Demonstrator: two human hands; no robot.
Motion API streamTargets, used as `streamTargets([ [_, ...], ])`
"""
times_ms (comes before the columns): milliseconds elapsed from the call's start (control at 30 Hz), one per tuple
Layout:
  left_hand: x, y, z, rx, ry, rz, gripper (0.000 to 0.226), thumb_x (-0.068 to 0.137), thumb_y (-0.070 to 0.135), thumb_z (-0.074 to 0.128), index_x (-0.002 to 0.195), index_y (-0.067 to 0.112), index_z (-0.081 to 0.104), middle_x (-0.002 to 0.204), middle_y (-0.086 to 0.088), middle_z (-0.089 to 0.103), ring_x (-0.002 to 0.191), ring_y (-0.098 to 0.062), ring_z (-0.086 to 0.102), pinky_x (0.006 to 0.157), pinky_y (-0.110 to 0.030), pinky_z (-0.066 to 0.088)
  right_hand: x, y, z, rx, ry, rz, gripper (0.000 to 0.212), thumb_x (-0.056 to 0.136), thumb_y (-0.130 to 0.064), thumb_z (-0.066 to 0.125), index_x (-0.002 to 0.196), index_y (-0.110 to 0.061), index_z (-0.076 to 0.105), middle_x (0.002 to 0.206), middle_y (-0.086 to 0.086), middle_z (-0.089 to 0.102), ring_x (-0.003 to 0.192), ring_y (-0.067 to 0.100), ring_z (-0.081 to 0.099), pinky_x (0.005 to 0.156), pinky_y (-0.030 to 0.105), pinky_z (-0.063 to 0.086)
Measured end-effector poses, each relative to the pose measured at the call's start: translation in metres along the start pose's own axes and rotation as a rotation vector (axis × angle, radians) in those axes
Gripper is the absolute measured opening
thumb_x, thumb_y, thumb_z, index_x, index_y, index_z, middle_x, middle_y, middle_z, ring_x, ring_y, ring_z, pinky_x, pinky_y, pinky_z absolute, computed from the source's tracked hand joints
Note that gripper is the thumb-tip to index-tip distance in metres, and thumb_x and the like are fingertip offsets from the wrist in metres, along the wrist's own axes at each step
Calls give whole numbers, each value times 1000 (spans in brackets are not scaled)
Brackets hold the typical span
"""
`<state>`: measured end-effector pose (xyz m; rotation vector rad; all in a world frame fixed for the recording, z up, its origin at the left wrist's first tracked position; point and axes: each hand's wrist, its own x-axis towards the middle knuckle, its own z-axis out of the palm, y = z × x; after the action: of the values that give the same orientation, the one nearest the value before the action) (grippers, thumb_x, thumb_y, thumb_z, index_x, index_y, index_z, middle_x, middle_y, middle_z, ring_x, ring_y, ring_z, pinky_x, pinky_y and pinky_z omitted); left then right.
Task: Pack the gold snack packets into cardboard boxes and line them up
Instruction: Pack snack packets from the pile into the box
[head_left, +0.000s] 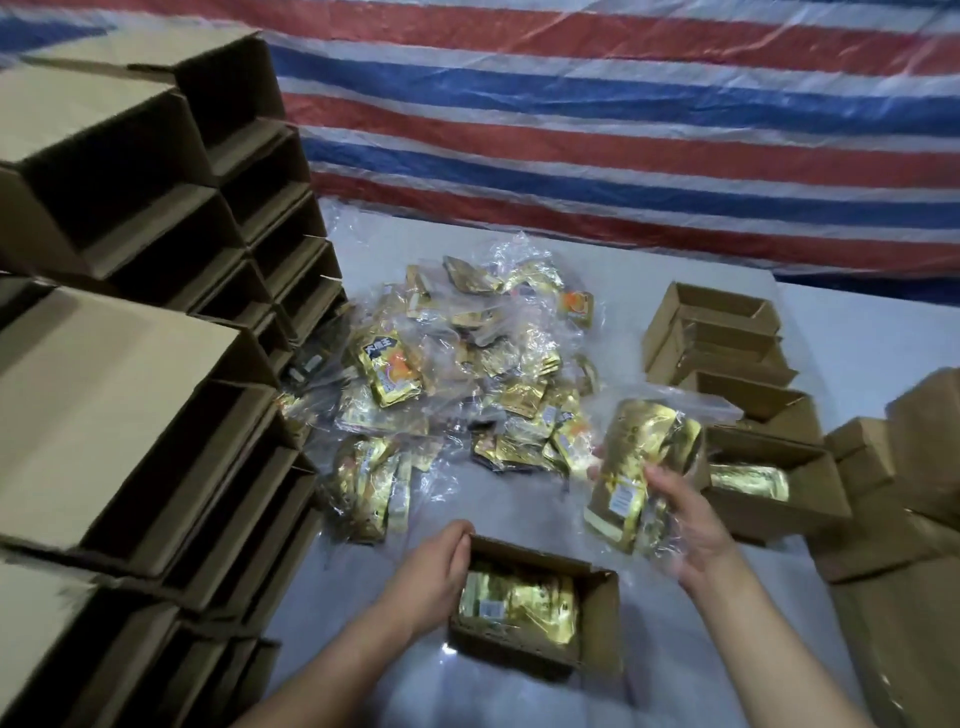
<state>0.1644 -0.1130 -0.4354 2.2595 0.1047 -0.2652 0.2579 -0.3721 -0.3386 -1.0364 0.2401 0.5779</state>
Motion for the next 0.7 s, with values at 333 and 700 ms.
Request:
streamTargets([
  [333,-60,5,19,-139,-23,-132,15,101,35,45,87,32,50,72,6,58,69,-4,54,65,-20,41,-84,41,-3,-522,-213,39,68,61,-18,82,122,0,60,115,18,69,108,29,67,90,32,54],
  [700,-70,-7,24,-237,-52,-103,11,101,36,45,97,33,55,89,4,65,87,-7,60,81,-23,46,-67,78,29,-1410,-566,298,19,80,-26,73,83,-36,57,79,-14,56,77,5,52,75,32,43],
])
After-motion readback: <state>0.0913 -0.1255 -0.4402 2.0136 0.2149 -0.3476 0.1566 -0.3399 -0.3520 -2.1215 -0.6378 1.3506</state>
